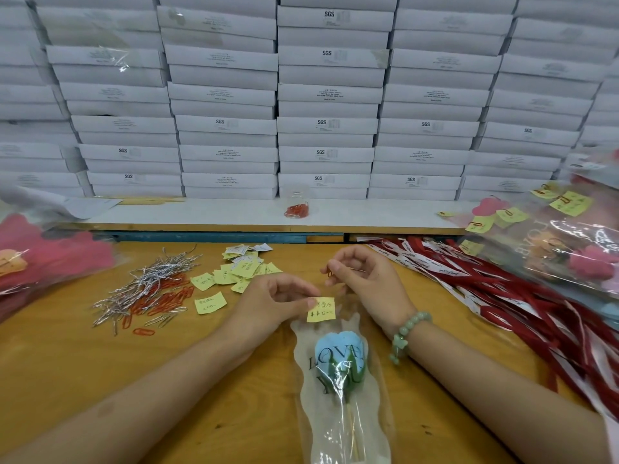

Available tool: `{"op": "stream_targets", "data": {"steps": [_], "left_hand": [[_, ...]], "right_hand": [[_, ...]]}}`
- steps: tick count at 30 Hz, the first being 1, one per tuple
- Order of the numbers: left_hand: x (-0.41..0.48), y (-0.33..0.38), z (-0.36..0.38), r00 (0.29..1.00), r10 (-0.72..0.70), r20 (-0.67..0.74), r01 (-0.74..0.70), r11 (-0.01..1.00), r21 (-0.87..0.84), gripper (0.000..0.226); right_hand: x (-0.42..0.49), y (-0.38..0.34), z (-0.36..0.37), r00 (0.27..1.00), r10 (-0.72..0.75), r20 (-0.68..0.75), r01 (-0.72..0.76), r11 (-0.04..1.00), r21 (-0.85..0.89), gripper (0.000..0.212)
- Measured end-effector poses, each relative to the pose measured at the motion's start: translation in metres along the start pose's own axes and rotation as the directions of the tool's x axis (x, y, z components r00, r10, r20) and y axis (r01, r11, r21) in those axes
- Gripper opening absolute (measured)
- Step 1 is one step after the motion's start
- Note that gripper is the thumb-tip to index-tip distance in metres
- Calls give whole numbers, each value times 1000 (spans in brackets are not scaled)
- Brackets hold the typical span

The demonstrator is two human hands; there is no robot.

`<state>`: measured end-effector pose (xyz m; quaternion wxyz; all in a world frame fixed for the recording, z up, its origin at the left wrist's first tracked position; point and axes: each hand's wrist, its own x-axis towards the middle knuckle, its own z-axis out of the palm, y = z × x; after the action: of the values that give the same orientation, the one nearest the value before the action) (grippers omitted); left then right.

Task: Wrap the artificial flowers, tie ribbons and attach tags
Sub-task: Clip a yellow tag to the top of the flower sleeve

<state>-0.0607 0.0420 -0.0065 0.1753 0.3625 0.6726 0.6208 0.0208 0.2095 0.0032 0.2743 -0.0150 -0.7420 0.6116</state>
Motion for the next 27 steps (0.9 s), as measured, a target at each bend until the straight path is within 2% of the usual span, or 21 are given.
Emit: {"op": "stream_targets", "data": {"steps": [8, 13, 20, 27], "left_hand": [[-1, 0, 1, 1000, 3, 4, -4, 1000, 27, 15], [-1, 1, 1, 1000, 1, 12, -1, 1000, 20, 14], [-1, 0, 1, 1000, 11, 3, -11, 1000, 5, 14], [-1, -2, 1, 1000, 11, 11, -12, 1000, 29, 14]], "right_hand": [[0, 4, -2, 1000, -8, 3, 8, 998, -63, 9], [1, 4, -3, 997, 64, -44, -62, 998, 27, 5], [1, 3, 0, 988, 155, -19, -151, 979, 139, 7], [0, 0, 2, 982, 188, 31, -191, 970, 152, 13]]}}
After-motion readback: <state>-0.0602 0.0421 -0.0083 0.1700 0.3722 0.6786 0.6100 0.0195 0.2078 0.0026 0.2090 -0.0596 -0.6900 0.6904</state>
